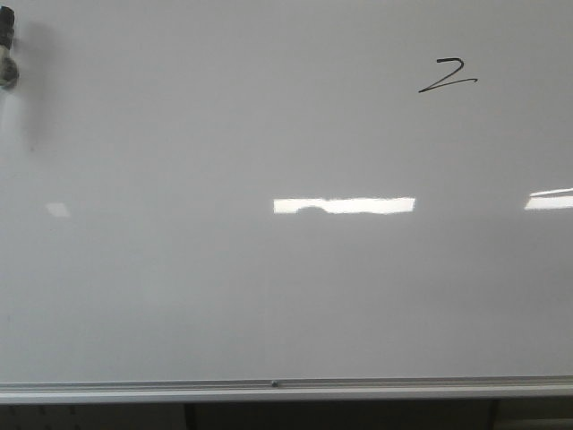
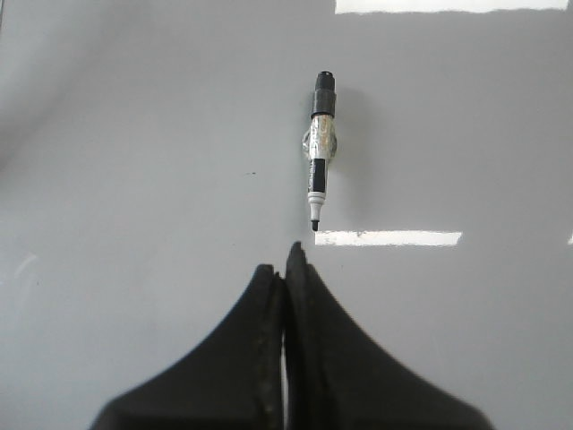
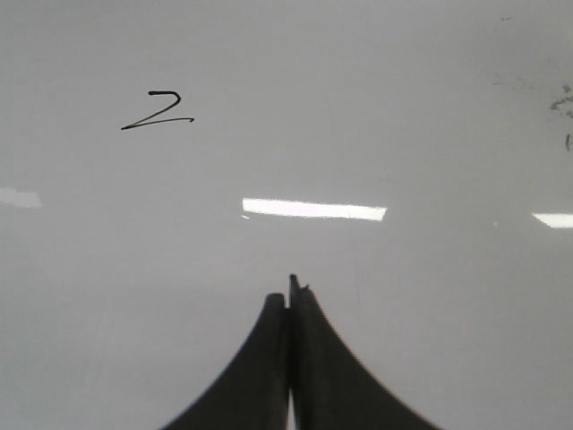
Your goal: Write number 2 on whiteboard
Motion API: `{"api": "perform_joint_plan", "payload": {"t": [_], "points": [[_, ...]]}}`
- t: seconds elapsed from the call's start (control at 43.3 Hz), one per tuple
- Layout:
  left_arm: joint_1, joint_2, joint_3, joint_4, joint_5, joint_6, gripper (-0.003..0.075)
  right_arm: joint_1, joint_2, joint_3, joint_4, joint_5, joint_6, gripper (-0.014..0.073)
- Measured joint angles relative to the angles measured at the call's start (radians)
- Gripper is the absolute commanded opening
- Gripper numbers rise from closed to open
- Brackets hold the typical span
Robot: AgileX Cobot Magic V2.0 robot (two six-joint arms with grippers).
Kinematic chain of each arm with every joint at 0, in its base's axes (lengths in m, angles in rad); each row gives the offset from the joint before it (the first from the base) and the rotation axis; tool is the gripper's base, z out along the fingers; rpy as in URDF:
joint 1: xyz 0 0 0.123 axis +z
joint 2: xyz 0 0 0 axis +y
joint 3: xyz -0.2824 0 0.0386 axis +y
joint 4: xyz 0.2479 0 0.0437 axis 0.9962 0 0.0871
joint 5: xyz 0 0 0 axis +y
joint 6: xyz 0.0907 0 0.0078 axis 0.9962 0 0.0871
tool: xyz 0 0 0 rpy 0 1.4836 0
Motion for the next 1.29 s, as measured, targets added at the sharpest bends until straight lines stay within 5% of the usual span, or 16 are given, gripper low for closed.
{"api": "perform_joint_plan", "payload": {"t": [1.293], "points": [[0.000,0.000,0.000,0.000,0.000,0.000,-0.0020,0.023,0.000,0.000,0.008,-0.038,0.000,-0.0068]]}}
